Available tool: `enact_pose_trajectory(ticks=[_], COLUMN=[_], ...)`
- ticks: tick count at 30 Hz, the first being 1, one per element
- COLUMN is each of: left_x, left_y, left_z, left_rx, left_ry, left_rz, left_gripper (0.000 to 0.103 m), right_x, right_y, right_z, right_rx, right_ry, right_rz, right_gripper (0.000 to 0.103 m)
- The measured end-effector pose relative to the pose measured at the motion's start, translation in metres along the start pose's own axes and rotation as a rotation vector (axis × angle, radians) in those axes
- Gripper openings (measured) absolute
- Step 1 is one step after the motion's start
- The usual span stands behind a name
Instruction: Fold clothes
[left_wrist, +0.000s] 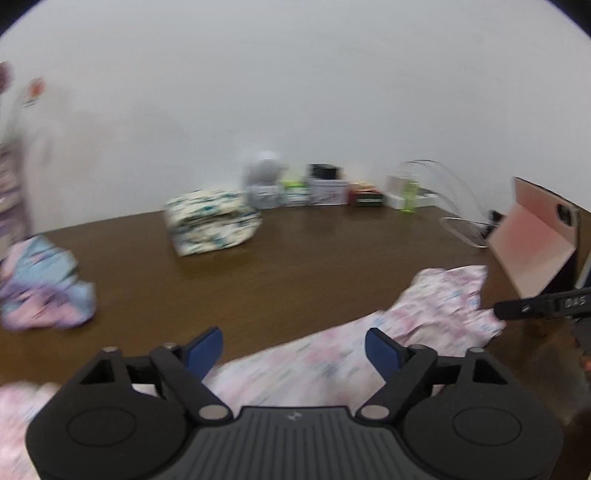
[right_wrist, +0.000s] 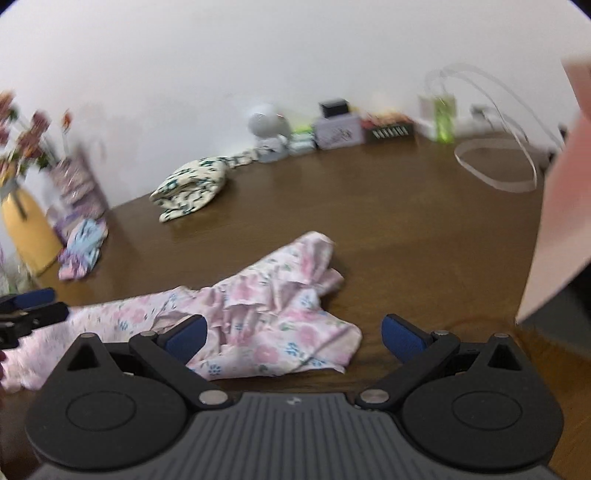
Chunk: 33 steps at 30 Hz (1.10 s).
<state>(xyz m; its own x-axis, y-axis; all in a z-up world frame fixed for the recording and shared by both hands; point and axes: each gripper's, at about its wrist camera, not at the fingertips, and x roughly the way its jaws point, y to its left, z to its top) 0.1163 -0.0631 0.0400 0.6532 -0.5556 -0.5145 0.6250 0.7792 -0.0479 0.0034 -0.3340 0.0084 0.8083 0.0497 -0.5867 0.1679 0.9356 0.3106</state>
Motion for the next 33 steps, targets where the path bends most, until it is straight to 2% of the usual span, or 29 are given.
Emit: enact_pose_trajectory(ticks=[1, 3, 6, 9, 11, 15, 18, 21, 22, 23, 27, 29, 33], left_x=[0.009, 0.029, 0.054, 0.068, 0.078, 0.098, 0.106, 0.105, 0.104, 0.104, 0.103, 0.103, 0.098], left_y=[-0.008, -0.027, -0.048, -0.059, -0.065, -0.079, -0.084, -0.083, -0.083, -0.083, -0.083, -0.083, -0.076], left_z=[0.007, 0.018, 0.02, 0.015, 0.011, 0.004, 0.0, -0.002, -0.002, -0.001, -0.001, -0.001, 0.003], left_rx=[0.015, 0.05, 0.092, 0.111, 0.123, 0.148, 0.158, 0.158, 0.159, 0.159, 0.157, 0.152, 0.115], left_ry=[0.006, 0.027, 0.063, 0.094, 0.115, 0.157, 0.172, 0.166, 0.164, 0.162, 0.159, 0.158, 0.15], left_rz=[-0.029, -0.084, -0.133, -0.15, -0.161, -0.183, -0.194, -0.194, -0.194, -0.194, -0.196, -0.197, -0.201], left_gripper=[0.073, 0.053, 0.034, 0.026, 0.02, 0.019, 0.019, 0.019, 0.019, 0.019, 0.019, 0.019, 0.02], right_x=[0.001, 0.003, 0.01, 0.013, 0.018, 0.029, 0.037, 0.046, 0.048, 0.05, 0.051, 0.053, 0.051], right_y=[-0.005, -0.012, -0.018, -0.017, -0.014, -0.014, -0.022, -0.027, -0.028, -0.029, -0.029, -0.027, -0.025], right_z=[0.0, -0.003, -0.008, -0.013, -0.013, -0.009, -0.004, -0.001, -0.002, -0.003, -0.006, -0.007, -0.006], right_rx=[0.032, 0.085, 0.142, 0.182, 0.202, 0.263, 0.341, 0.388, 0.397, 0.405, 0.41, 0.405, 0.386], right_ry=[0.009, 0.026, 0.055, 0.043, 0.034, 0.0, -0.026, -0.023, -0.022, -0.022, -0.031, -0.028, -0.051], right_rz=[0.007, 0.029, 0.055, 0.078, 0.085, 0.09, 0.098, 0.111, 0.112, 0.113, 0.105, 0.104, 0.118], right_gripper=[0.102, 0.102, 0.098, 0.092, 0.084, 0.081, 0.074, 0.054, 0.044, 0.04, 0.034, 0.021, 0.013])
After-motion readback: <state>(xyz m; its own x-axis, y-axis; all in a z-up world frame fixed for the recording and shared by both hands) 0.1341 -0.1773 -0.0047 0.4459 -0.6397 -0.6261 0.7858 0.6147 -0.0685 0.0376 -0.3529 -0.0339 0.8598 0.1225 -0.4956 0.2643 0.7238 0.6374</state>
